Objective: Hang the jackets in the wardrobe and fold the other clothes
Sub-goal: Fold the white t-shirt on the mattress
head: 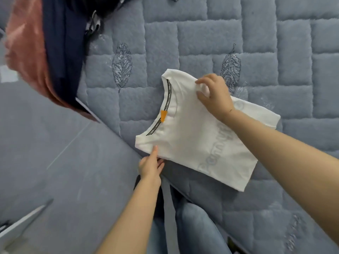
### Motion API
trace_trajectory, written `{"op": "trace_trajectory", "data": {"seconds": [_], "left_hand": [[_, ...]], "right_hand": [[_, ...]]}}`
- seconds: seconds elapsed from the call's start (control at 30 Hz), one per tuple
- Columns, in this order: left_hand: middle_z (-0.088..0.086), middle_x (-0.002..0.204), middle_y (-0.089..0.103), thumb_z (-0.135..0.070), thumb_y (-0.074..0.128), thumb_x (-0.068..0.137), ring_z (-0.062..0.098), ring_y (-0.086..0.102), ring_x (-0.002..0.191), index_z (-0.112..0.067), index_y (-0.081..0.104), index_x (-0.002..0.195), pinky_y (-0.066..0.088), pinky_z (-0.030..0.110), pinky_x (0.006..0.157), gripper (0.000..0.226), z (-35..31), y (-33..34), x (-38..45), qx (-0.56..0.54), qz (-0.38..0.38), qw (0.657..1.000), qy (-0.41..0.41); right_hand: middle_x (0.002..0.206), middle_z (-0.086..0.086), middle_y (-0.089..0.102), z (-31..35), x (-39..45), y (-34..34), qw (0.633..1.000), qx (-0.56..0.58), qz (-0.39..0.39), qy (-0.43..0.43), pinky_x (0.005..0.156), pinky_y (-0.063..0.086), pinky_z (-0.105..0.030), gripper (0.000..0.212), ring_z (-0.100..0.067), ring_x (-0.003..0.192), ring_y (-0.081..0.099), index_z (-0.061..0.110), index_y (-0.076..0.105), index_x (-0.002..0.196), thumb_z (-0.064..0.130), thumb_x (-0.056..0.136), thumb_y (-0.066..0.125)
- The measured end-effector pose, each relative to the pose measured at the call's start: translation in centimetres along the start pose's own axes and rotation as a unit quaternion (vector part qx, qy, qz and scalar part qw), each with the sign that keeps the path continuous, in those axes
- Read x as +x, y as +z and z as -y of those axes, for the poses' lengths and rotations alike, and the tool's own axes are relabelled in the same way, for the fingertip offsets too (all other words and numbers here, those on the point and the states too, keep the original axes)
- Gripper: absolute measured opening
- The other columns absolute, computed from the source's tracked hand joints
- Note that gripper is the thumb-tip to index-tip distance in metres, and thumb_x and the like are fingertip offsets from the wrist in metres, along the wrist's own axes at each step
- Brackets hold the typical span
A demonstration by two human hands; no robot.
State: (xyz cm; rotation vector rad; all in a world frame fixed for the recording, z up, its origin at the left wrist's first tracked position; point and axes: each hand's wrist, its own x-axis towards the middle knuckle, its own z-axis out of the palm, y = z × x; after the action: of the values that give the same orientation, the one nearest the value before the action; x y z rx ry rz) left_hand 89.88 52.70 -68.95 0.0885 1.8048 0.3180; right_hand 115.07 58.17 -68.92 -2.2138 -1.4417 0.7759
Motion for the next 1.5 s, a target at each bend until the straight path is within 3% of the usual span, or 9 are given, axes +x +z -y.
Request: {"op": "trace_trajectory", "data": {"seconds": [0.2, 0.4, 0.6, 0.7, 0.87, 1.0, 1.1, 1.37, 1.5], "left_hand": [[0.001, 0.078, 0.073, -0.017, 0.073, 0.088, 0.014, 0.07, 0.076, -0.008, 0.066, 0.073, 0.055, 0.02, 0.064, 0.019, 0.1, 1.6, -0.7, -0.088, -0.04, 0.989, 0.11], [0.008, 0.106, 0.074, -0.003, 0.064, 0.091, 0.018, 0.071, 0.099, -0.004, 0.065, 0.112, 0.057, 0.028, 0.086, 0.021, 1.4, -1.0, -0.4, -0.132, 0.062, 0.974, 0.173], [-0.005, 0.088, 0.061, -0.028, 0.076, 0.084, 0.006, 0.062, 0.074, -0.01, 0.053, 0.112, 0.054, 0.023, 0.069, 0.04, 0.8, -0.2, 1.0, -0.043, -0.193, 0.962, 0.19], [-0.001, 0.084, 0.067, -0.047, 0.075, 0.08, 0.016, 0.067, 0.078, -0.014, 0.06, 0.099, 0.056, 0.031, 0.072, 0.041, -0.2, 0.4, 1.0, 0.009, -0.185, 0.962, 0.2], [0.006, 0.085, 0.064, -0.028, 0.07, 0.09, 0.021, 0.059, 0.082, -0.008, 0.061, 0.087, 0.053, 0.036, 0.083, 0.022, -1.9, 0.1, 1.7, 0.069, -0.179, 0.959, 0.209], [-0.001, 0.086, 0.072, -0.017, 0.063, 0.095, 0.009, 0.066, 0.082, -0.014, 0.067, 0.085, 0.056, 0.029, 0.081, 0.011, -3.0, -1.6, 0.7, -0.034, 0.01, 0.968, 0.249], [-0.001, 0.098, 0.074, -0.021, 0.061, 0.093, 0.009, 0.069, 0.093, -0.015, 0.064, 0.094, 0.055, 0.023, 0.08, 0.007, -3.5, -3.1, 0.9, -0.13, 0.183, 0.957, 0.183], [0.004, 0.1, 0.068, -0.022, 0.063, 0.095, 0.014, 0.067, 0.091, -0.011, 0.056, 0.103, 0.053, 0.027, 0.082, 0.016, -1.6, -1.8, 3.0, -0.083, -0.064, 0.984, 0.145], [-0.001, 0.105, 0.072, -0.041, 0.066, 0.091, 0.012, 0.067, 0.1, -0.021, 0.065, 0.102, 0.05, 0.024, 0.077, 0.023, 1.0, -0.5, 0.8, -0.107, 0.003, 0.994, 0.034]], "right_hand": [[0.097, 0.0, 0.064, 0.5, 5.4, 1.1, 0.998, 0.054, 0.029, 0.035, 0.088, 0.046, -0.031, 0.023, -0.016, 0.09, 0.058, 0.013, 0.07, 0.108, 0.026, 0.09, 0.066], [0.072, 0.009, 0.061, 0.4, 7.2, 1.4, 0.987, 0.144, 0.06, 0.044, 0.065, 0.039, -0.005, 0.008, 0.011, 0.06, 0.052, 0.013, 0.073, 0.088, 0.021, 0.087, 0.071], [0.069, 0.014, 0.055, -0.1, 8.0, 2.5, 0.983, 0.142, 0.073, 0.095, 0.061, 0.043, -0.011, 0.008, 0.003, 0.061, 0.049, 0.025, 0.067, 0.083, 0.032, 0.083, 0.07], [0.067, 0.013, 0.056, 0.4, 8.0, 2.7, 0.98, 0.145, 0.08, 0.112, 0.059, 0.046, -0.015, 0.012, -0.001, 0.062, 0.052, 0.027, 0.068, 0.078, 0.039, 0.079, 0.071], [0.066, 0.006, 0.051, 0.6, 8.3, 2.6, 0.976, 0.145, 0.092, 0.135, 0.059, 0.043, -0.021, 0.019, -0.008, 0.061, 0.048, 0.022, 0.067, 0.076, 0.04, 0.082, 0.07], [0.073, 0.001, 0.055, 0.4, 8.4, 2.3, 0.972, 0.163, 0.103, 0.135, 0.059, 0.043, -0.021, 0.02, -0.009, 0.063, 0.05, 0.019, 0.069, 0.082, 0.038, 0.084, 0.07], [0.062, 0.008, 0.048, 0.2, 8.5, 2.2, 0.972, 0.164, 0.105, 0.134, 0.047, 0.038, -0.011, 0.019, 0.001, 0.048, 0.044, 0.019, 0.067, 0.079, 0.037, 0.085, 0.071], [0.07, 0.012, 0.053, -0.3, 8.4, 1.6, 0.98, 0.148, 0.078, 0.105, 0.057, 0.04, -0.006, 0.014, 0.001, 0.06, 0.047, 0.02, 0.068, 0.087, 0.032, 0.083, 0.075], [0.061, 0.009, 0.057, -1.8, 8.6, -0.8, 0.973, 0.112, 0.169, 0.112, 0.049, 0.041, -0.012, 0.027, 0.003, 0.046, 0.05, 0.019, 0.07, 0.082, 0.044, 0.076, 0.08]]}}
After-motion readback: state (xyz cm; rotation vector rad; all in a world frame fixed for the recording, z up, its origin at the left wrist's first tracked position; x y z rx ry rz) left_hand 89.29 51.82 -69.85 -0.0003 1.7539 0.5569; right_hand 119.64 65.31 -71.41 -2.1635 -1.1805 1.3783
